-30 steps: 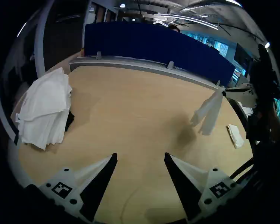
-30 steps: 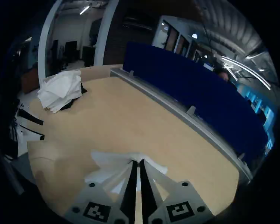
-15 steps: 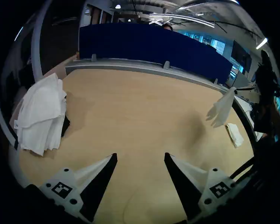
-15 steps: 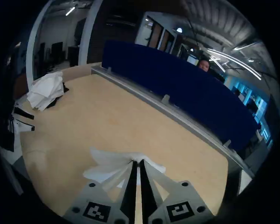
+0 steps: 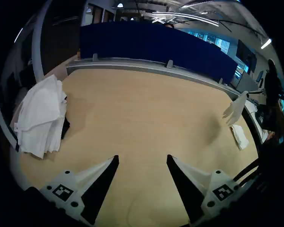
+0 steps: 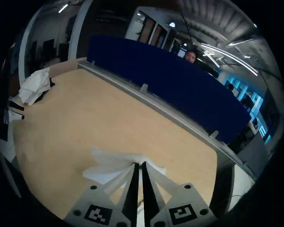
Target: Fold towel
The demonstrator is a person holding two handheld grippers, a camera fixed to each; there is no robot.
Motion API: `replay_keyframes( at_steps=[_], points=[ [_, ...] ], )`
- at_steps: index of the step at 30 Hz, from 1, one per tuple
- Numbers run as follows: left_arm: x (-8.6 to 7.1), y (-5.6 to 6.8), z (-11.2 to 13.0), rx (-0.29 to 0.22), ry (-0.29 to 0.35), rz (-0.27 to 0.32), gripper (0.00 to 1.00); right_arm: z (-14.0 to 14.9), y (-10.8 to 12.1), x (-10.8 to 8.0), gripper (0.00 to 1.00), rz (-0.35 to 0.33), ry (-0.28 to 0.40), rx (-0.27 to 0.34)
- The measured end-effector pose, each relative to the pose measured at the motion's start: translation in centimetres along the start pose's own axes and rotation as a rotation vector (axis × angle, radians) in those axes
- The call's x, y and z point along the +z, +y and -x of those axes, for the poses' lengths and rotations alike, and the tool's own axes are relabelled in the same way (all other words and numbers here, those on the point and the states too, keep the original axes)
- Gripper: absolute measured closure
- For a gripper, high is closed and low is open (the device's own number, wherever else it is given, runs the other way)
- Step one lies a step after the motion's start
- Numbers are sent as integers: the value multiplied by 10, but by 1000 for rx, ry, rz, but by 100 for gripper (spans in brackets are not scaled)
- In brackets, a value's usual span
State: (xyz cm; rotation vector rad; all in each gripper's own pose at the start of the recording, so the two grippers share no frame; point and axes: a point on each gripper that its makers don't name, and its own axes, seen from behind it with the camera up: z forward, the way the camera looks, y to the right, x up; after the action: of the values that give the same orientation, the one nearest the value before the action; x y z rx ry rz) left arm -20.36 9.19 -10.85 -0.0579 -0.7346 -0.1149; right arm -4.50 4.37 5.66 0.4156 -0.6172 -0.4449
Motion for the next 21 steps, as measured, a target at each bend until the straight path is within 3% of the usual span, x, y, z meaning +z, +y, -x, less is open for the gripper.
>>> replay_keyframes(
  at_steps=[12,21],
  points=[
    [4,6,-4,16,-10,-10,6,42,54,2,95,37,-58,14],
    [6,15,-6,36,-16,-9,6,69,76,2,95,41,-98,21]
  ],
)
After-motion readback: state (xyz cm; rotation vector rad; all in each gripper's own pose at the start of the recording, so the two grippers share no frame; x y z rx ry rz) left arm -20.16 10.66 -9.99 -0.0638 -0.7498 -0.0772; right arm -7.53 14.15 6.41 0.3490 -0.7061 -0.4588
